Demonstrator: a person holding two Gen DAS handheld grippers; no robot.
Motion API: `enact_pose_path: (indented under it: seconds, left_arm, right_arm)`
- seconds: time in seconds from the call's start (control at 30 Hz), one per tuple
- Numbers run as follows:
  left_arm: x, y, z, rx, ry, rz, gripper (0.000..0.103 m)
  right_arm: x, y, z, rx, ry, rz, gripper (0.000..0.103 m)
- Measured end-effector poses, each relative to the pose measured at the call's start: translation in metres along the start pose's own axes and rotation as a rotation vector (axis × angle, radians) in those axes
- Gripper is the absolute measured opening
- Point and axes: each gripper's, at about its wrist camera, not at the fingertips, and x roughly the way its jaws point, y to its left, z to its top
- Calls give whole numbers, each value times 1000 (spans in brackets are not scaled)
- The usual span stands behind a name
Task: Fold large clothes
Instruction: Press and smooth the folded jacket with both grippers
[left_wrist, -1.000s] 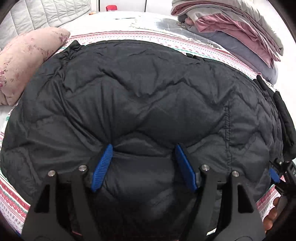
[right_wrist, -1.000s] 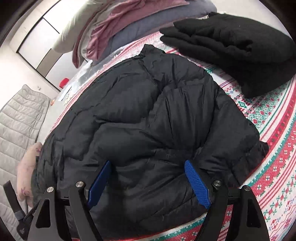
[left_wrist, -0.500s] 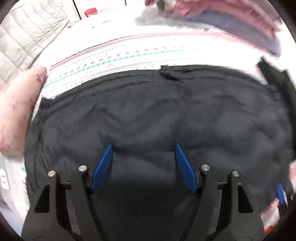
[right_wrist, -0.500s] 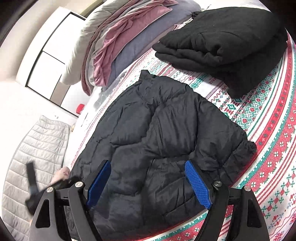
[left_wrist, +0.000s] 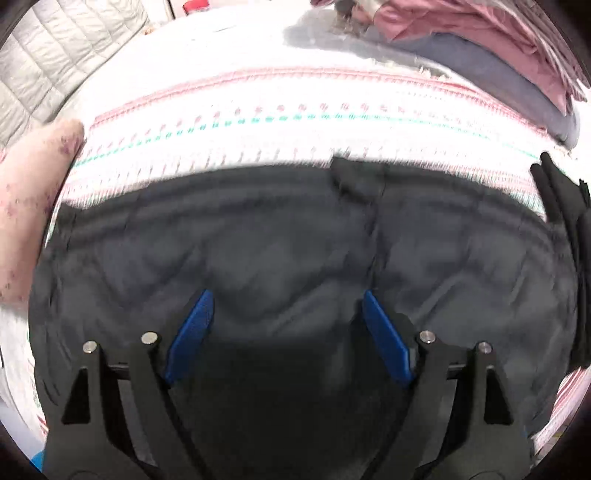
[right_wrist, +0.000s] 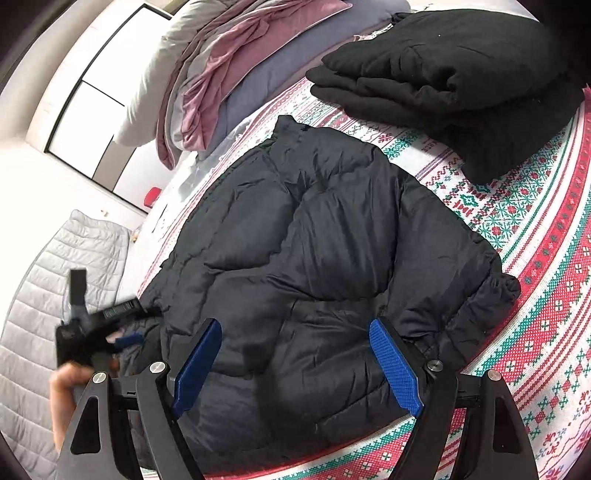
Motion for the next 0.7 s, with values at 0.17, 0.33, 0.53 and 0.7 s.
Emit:
enact_pose_path:
  seconds: [0.17, 0.33, 0.53, 0.7]
  left_arm:
    - [44, -9, 9, -4, 89, 69, 88]
    - [48, -2, 7, -19, 83, 47, 90]
    - [-13, 41, -26, -154, 16, -132, 86]
    - [-61, 54, -116, -168, -91, -193, 86]
  right_arm:
    - [2, -5, 1, -9, 11, 18, 84]
    - [3, -8, 3, -7, 17, 28, 84]
    - [-46, -49, 9, 198, -183, 154, 84]
    - [-77, -122, -8, 569, -270, 28, 84]
